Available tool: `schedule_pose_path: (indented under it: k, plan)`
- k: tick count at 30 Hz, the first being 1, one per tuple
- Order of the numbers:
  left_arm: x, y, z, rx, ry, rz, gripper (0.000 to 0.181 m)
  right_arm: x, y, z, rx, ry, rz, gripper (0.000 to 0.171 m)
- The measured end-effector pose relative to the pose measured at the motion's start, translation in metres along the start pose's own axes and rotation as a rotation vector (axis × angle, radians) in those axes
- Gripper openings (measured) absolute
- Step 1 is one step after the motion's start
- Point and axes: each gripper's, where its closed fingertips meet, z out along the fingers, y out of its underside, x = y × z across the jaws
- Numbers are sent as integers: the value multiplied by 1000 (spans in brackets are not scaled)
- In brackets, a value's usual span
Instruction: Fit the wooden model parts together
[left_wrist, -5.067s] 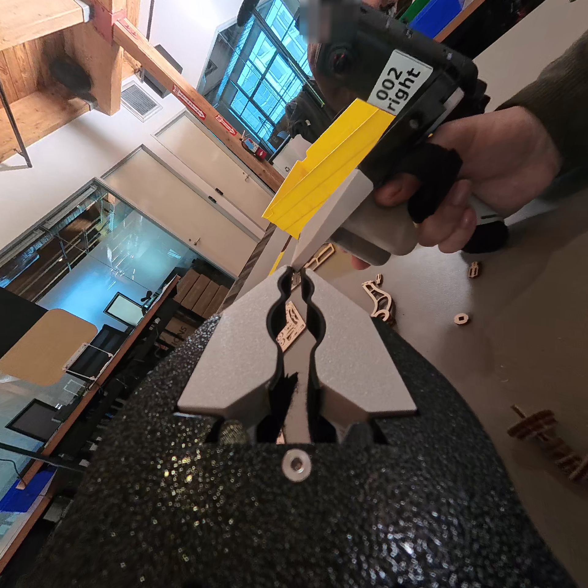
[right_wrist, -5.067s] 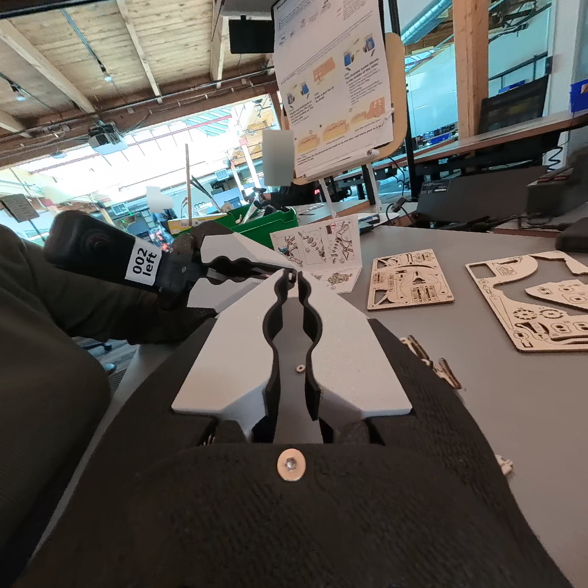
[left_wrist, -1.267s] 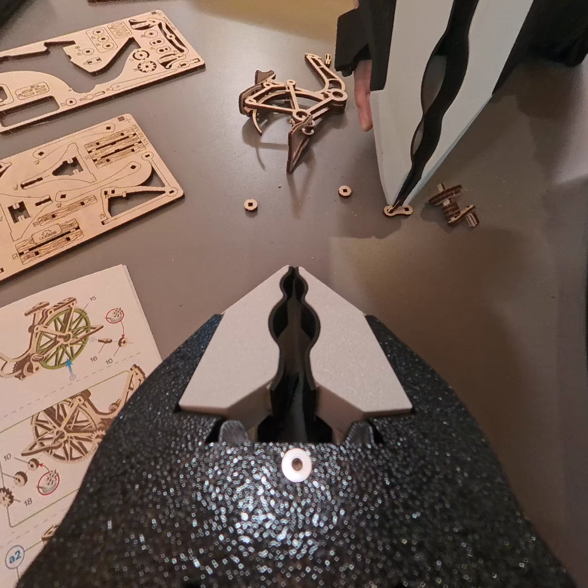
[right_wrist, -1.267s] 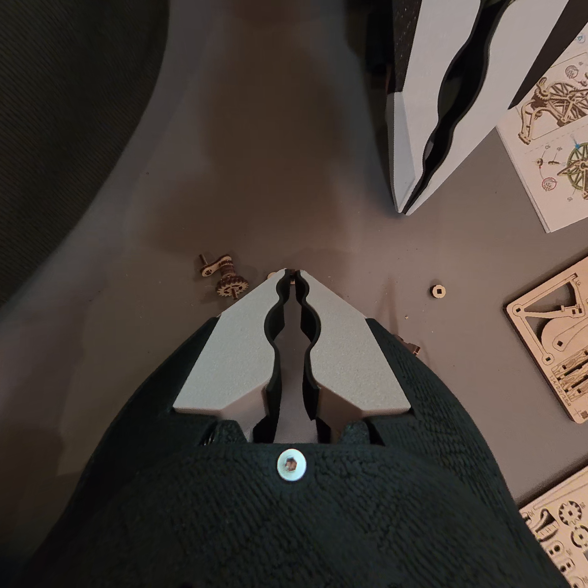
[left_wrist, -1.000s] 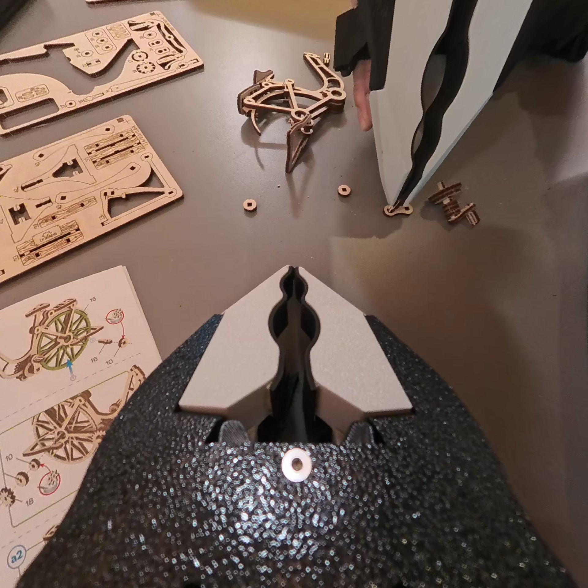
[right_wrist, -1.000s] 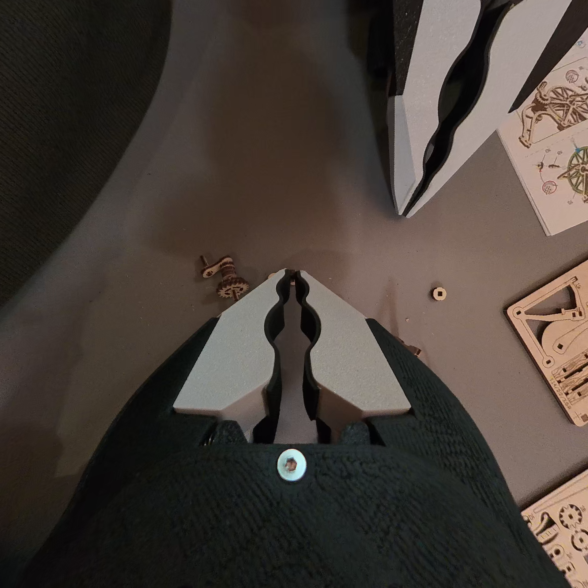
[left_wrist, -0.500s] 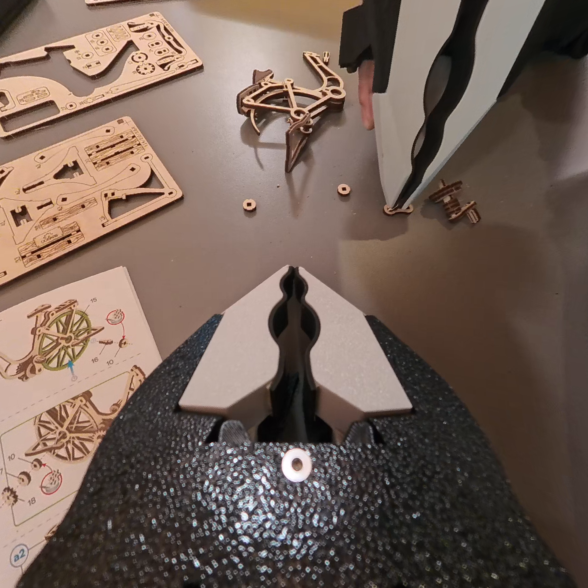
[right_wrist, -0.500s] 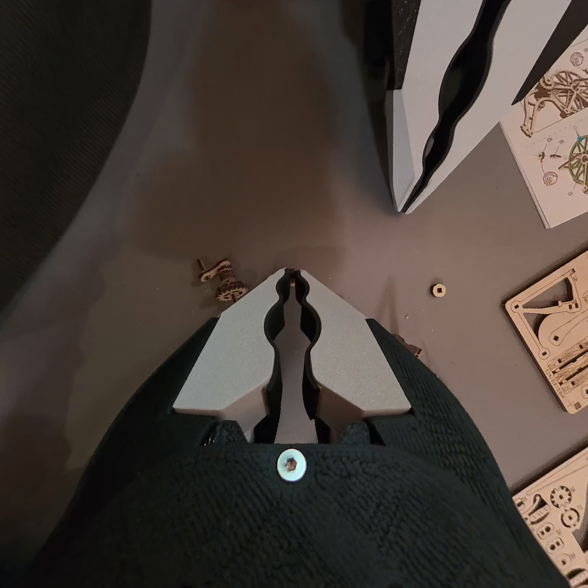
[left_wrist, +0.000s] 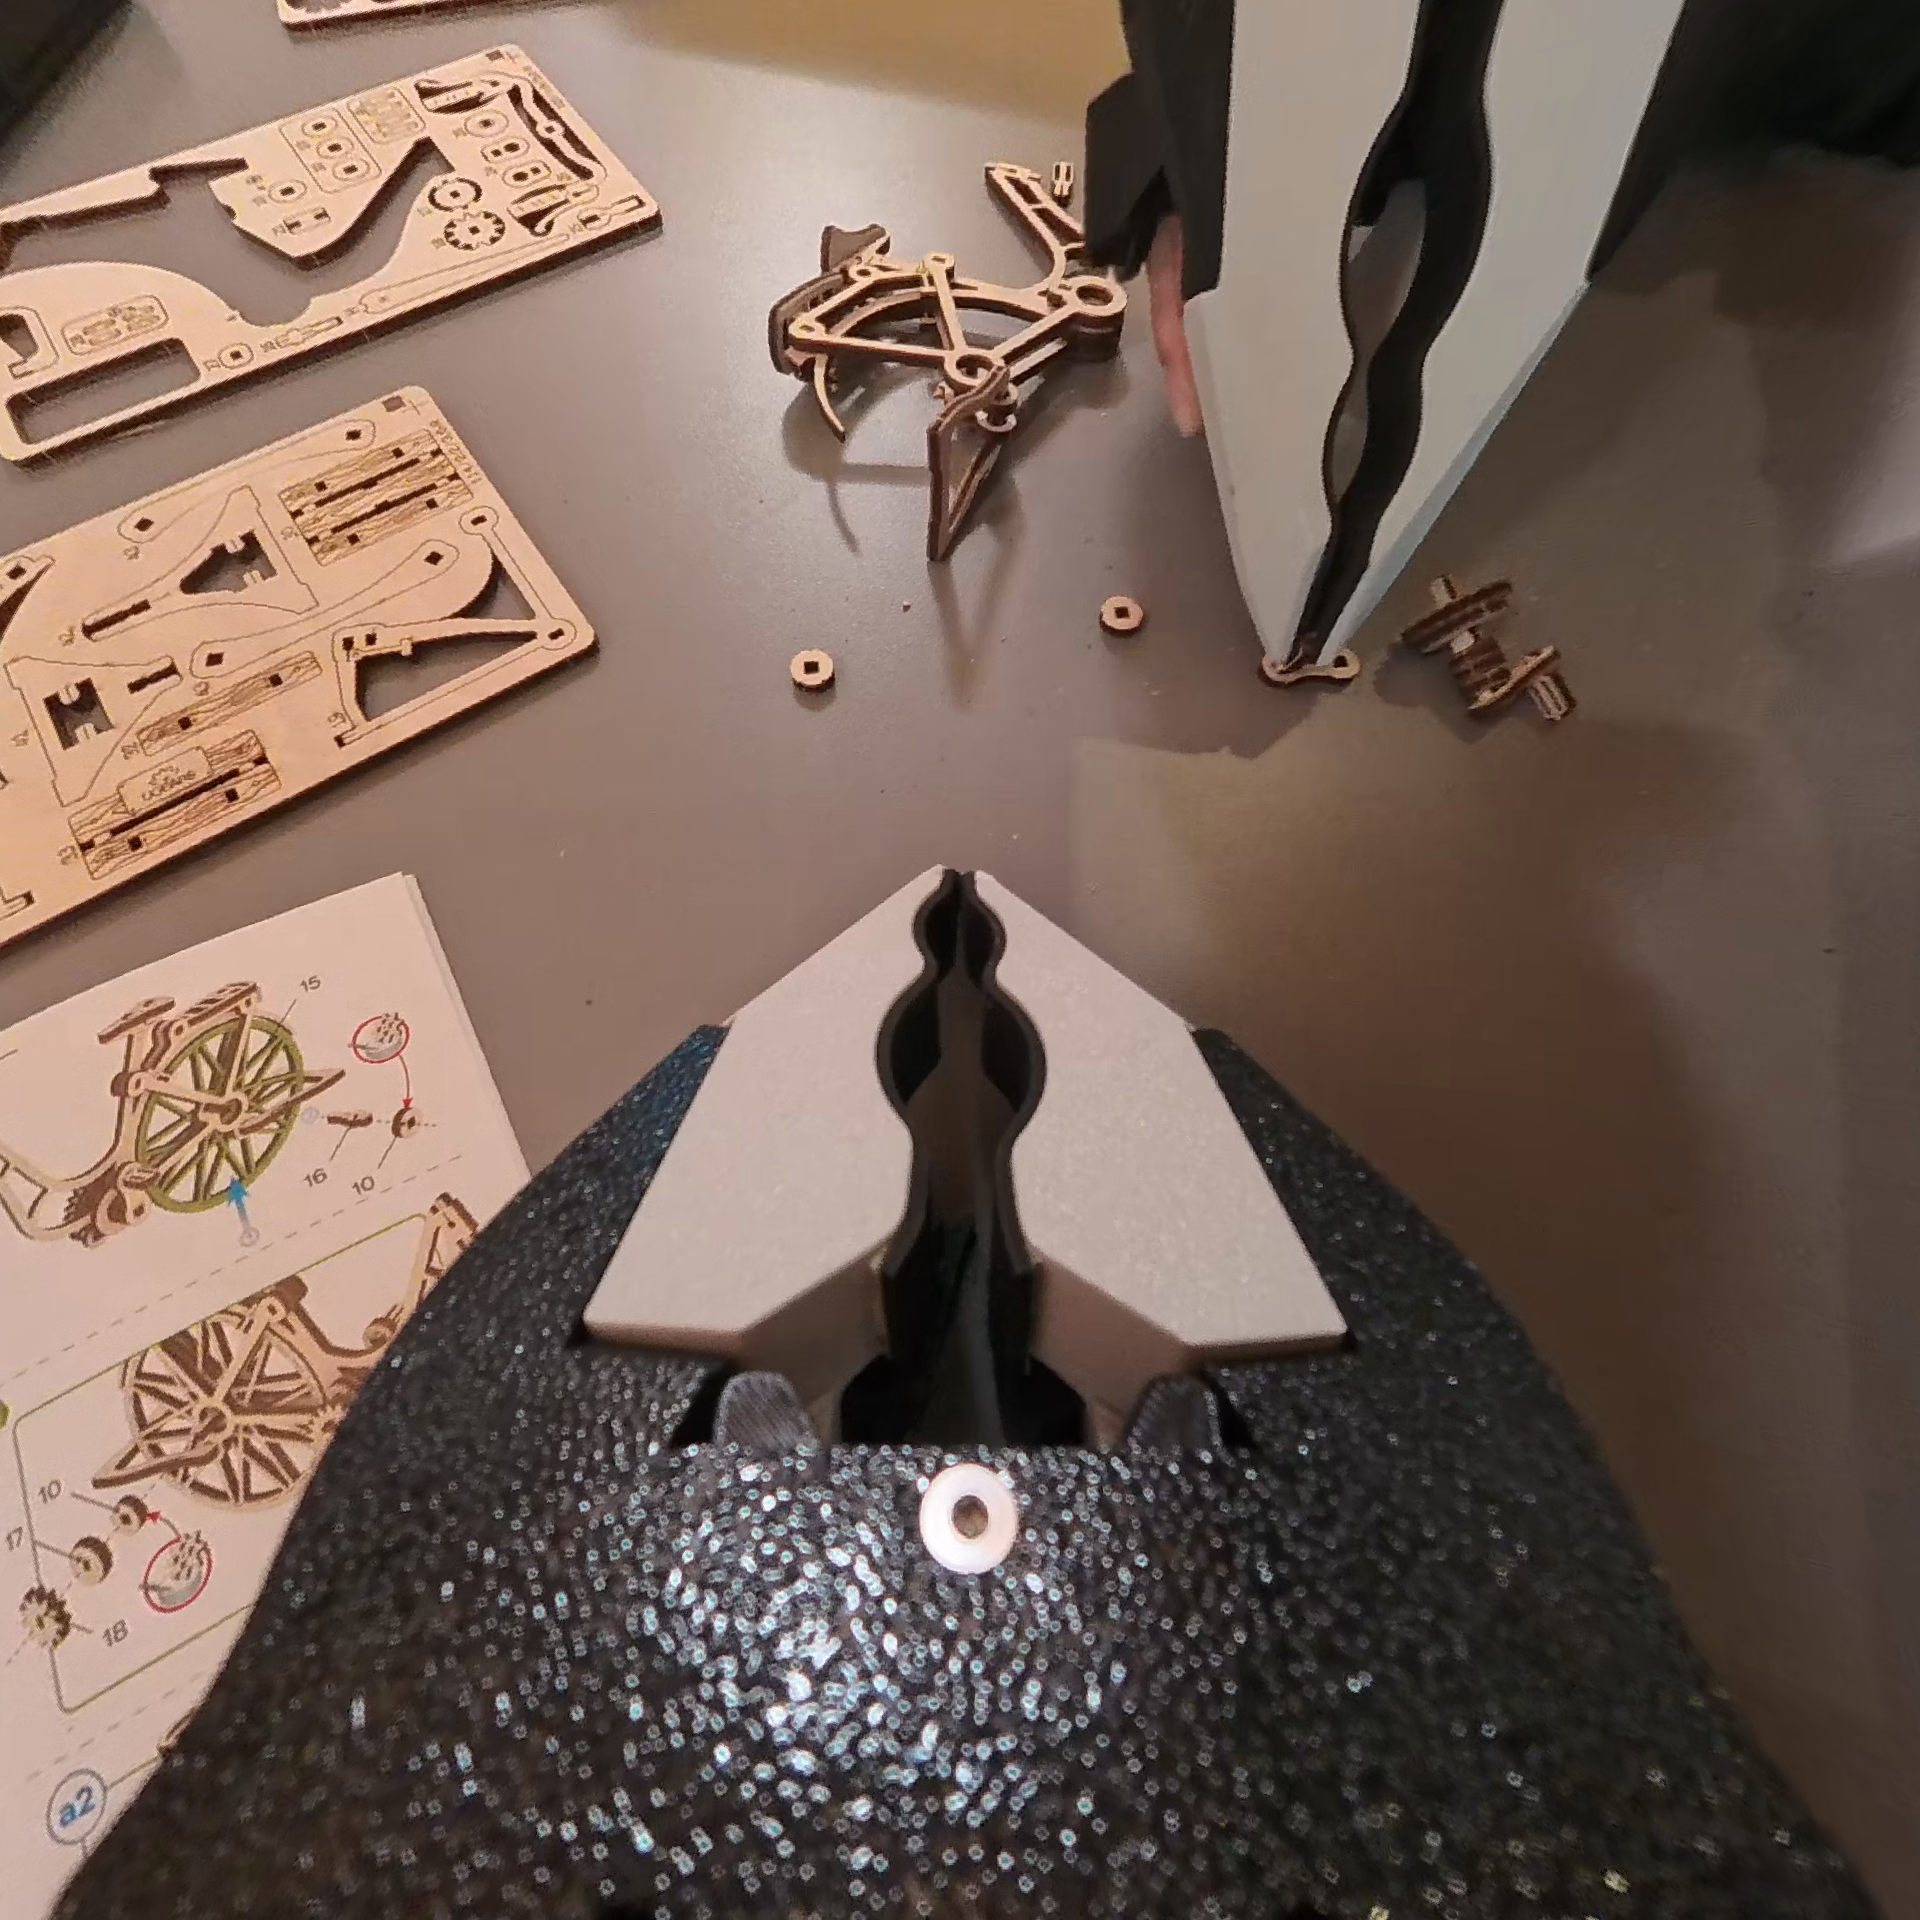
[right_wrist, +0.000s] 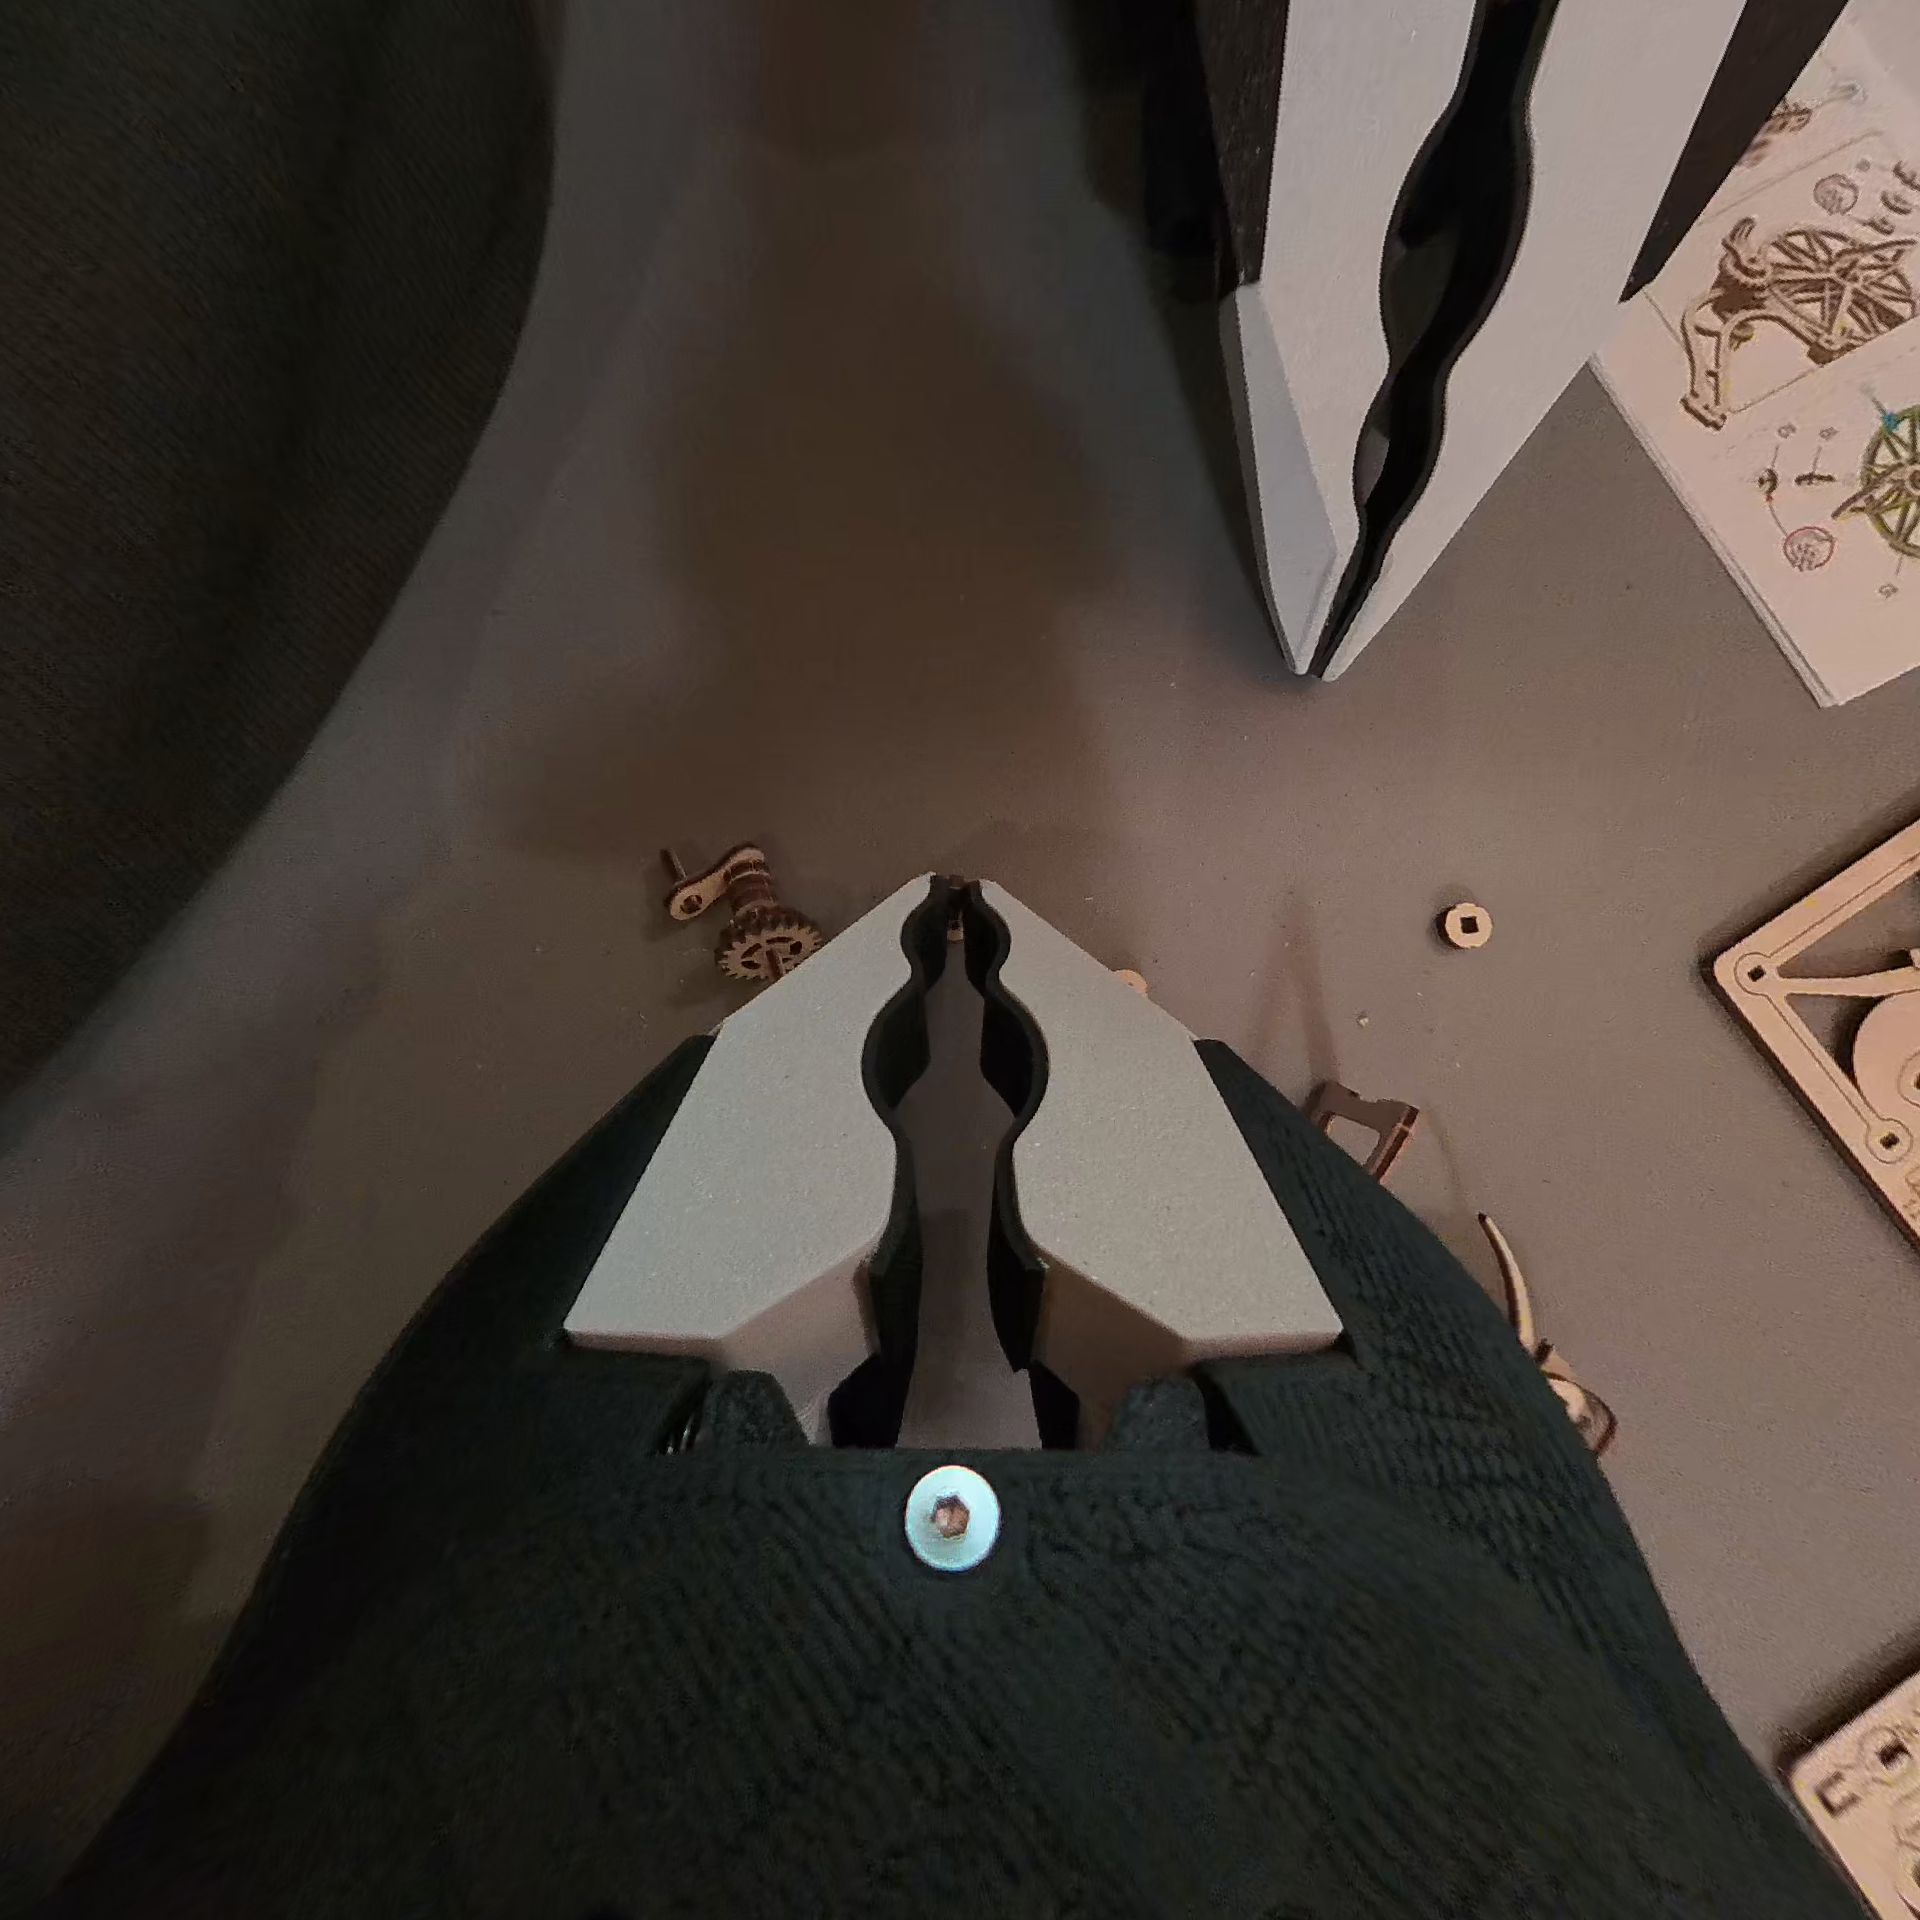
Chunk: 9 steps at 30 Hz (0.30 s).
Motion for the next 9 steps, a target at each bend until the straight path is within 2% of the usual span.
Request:
schedule_pose_path:
  k: [5, 9]
  plan:
    - [0, 0, 0, 0, 1, 1, 0, 0, -1, 0, 93, -21, 57, 2]
    - [0, 0, 0, -1, 0, 4, 0, 0, -1, -1, 145, 15, 20, 2]
